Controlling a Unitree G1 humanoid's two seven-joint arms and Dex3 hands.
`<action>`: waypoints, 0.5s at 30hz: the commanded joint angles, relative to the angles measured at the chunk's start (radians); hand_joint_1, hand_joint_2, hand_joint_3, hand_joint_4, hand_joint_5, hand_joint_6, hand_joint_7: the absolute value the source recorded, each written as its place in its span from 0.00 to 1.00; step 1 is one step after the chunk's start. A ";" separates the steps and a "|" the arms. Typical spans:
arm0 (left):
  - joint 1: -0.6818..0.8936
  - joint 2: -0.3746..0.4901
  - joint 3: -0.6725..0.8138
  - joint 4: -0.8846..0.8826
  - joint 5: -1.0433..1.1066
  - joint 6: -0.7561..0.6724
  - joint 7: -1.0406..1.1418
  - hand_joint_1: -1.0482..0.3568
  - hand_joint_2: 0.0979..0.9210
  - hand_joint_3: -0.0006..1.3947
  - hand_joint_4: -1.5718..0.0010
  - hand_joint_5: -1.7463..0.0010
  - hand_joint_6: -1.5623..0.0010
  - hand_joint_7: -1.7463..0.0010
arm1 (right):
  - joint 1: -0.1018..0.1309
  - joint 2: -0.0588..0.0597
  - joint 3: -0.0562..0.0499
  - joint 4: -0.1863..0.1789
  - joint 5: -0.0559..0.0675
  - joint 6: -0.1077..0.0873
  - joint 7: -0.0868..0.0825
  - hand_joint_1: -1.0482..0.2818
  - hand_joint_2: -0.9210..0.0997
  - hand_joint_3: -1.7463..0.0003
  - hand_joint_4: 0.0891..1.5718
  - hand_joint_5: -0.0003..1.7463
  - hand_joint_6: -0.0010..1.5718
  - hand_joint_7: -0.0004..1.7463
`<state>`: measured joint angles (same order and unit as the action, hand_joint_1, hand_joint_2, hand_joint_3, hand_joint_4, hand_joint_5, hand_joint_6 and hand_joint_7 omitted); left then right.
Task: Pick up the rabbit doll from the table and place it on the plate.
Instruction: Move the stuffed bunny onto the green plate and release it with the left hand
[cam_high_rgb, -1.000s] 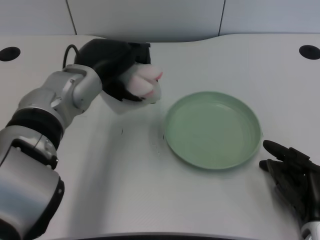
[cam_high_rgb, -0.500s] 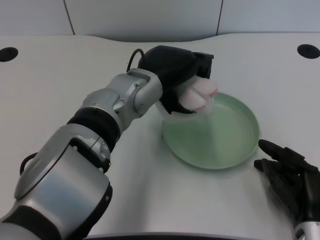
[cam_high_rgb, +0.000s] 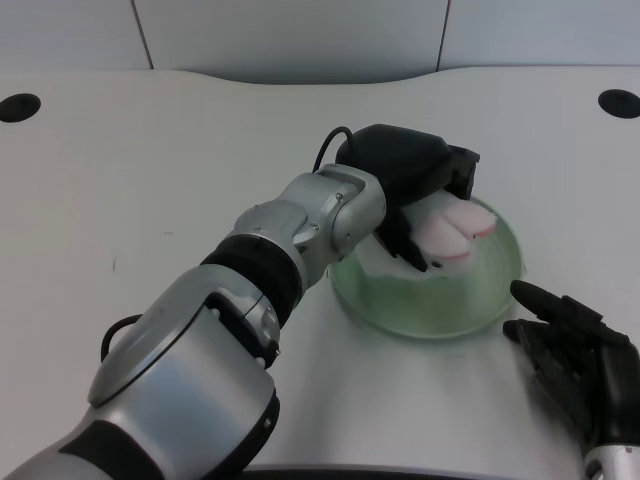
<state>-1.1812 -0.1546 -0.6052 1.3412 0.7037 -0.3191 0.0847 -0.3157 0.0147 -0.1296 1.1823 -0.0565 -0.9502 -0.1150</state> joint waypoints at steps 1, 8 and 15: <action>0.018 -0.004 -0.007 0.013 0.011 0.026 0.006 0.54 0.96 0.05 0.59 0.39 0.51 0.60 | 0.019 -0.006 -0.003 -0.005 0.009 0.001 0.008 0.53 0.00 0.83 0.38 0.45 0.54 0.00; 0.018 -0.006 -0.029 0.020 0.028 0.074 -0.017 0.39 0.96 0.00 0.70 0.54 0.53 0.89 | 0.024 -0.009 0.002 -0.013 0.002 -0.002 0.004 0.53 0.00 0.83 0.39 0.45 0.53 0.00; 0.013 0.000 -0.071 0.023 0.072 0.091 -0.035 0.19 0.98 0.01 0.88 0.99 0.83 1.00 | 0.024 -0.006 -0.004 -0.016 0.016 0.013 0.022 0.53 0.00 0.83 0.38 0.45 0.53 0.00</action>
<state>-1.1655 -0.1614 -0.6649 1.3588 0.7628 -0.2338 0.0668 -0.3075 0.0194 -0.1285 1.1690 -0.0523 -0.9496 -0.0970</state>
